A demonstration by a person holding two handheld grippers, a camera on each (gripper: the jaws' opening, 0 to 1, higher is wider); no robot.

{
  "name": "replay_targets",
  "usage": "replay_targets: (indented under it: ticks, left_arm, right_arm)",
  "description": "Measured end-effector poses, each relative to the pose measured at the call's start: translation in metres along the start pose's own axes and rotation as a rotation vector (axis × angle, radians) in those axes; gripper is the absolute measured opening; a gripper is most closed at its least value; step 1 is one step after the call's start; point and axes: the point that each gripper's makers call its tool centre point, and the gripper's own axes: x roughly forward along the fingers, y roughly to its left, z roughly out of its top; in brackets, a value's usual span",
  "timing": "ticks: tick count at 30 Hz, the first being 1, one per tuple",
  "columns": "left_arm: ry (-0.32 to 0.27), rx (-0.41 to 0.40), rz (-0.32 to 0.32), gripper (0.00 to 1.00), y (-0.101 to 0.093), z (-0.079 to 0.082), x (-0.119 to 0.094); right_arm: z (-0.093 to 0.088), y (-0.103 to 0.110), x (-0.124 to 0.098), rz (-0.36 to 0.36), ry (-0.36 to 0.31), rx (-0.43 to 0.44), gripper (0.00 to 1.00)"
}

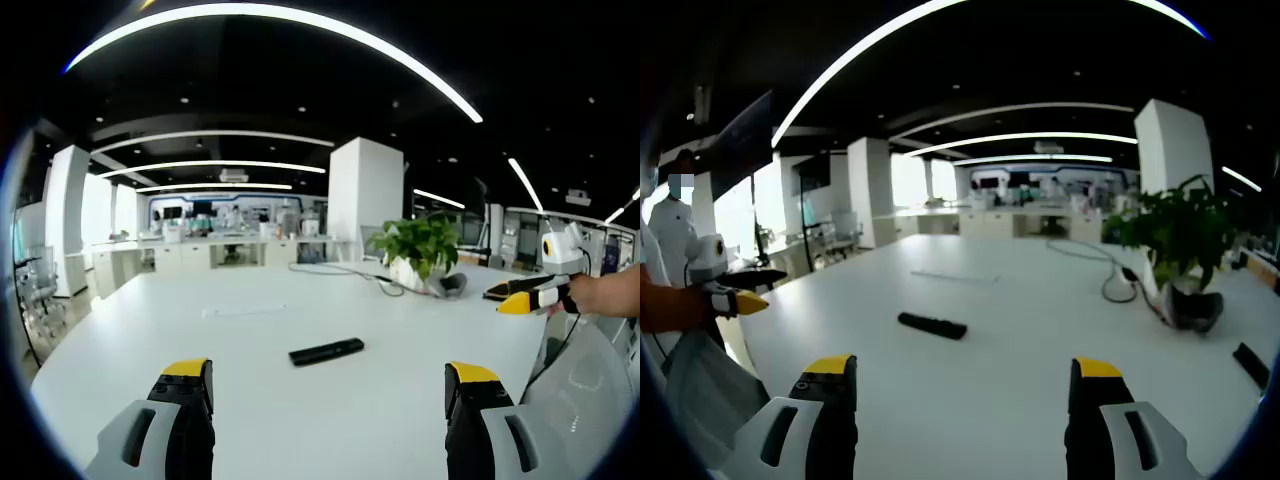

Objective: Press the specified remote control buttons in sequence, fully releasing each button before pressing the next.

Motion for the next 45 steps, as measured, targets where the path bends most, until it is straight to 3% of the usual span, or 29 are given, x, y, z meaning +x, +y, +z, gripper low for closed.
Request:
replay_targets:
  ticks: [45]
  left_arm:
    - [0.002,0.008,-0.001,1.0,0.003,0.0008,-0.0027]
  right_arm:
    - [0.0042,0.0017,0.0016,0.0,-0.005,-0.011,0.85]
